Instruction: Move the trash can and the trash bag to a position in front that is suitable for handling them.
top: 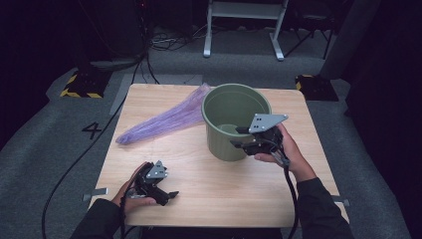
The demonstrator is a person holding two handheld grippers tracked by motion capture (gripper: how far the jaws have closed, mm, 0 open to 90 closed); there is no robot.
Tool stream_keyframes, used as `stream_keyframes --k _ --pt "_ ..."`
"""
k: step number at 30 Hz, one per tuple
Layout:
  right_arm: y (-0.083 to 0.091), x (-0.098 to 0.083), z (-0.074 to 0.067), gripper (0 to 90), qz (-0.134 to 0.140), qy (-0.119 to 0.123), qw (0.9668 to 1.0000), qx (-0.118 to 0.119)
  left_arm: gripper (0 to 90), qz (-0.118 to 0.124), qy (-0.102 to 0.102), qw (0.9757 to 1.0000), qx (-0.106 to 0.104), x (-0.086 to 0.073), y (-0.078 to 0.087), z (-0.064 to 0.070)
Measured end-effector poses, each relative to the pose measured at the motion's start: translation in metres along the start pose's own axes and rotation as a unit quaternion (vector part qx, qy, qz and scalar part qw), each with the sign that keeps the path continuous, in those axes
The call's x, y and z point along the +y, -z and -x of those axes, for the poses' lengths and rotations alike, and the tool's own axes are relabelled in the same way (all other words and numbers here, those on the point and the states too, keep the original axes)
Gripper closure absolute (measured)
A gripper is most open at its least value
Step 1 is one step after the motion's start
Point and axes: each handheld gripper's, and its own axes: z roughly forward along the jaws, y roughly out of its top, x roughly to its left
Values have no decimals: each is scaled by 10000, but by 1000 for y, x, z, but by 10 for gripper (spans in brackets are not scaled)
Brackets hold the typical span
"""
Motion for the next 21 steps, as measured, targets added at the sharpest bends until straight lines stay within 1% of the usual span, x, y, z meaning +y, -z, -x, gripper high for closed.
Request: stream_keyframes --k 1,2,3,4,5,7,11,13,15,16,17,18,19,20,21 --pt "-2 1 0 566 -76 75 9999 42 23 0 4 10000 1 0 0 0" --pt "-5 3 0 652 -126 138 9998 39 23 -1 0 10000 4 0 0 0" --pt "-5 3 0 652 -126 138 9998 39 23 -1 0 10000 4 0 0 0" --pt "-6 6 0 720 -114 164 9997 139 23 1 2 10000 5 0 0 0" --pt "-7 7 0 733 -126 205 9995 189 23 1 1 10000 5 0 0 0" --pt "-7 8 -2 750 -120 253 9993 243 23 1 1 10000 4 0 0 0" --pt "-7 10 -6 755 -142 323 9991 247 23 0 0 10000 2 0 0 0" --pt "-7 11 -10 758 -150 345 9989 269 22 0 -3 10000 1 0 0 0" --pt "-6 12 -15 760 -165 439 9984 303 23 0 -4 10000 1 0 0 0" --pt "-6 12 -15 760 -165 439 9984 303 22 0 -4 10000 1 0 0 0" --pt "-4 12 -21 761 -171 510 9979 363 22 0 -3 10000 2 0 0 0" --pt "-4 12 -21 761 -171 510 9979 363 22 1 -2 10000 2 0 0 0" --pt "0 11 -27 761 -148 566 9975 398 22 1 1 10000 4 0 0 0" --pt "0 11 -27 761 -148 566 9975 398 22 1 1 10000 4 0 0 0" --pt "2 10 -30 761 -132 581 9974 402 22 3 -1 10000 2 0 0 0"
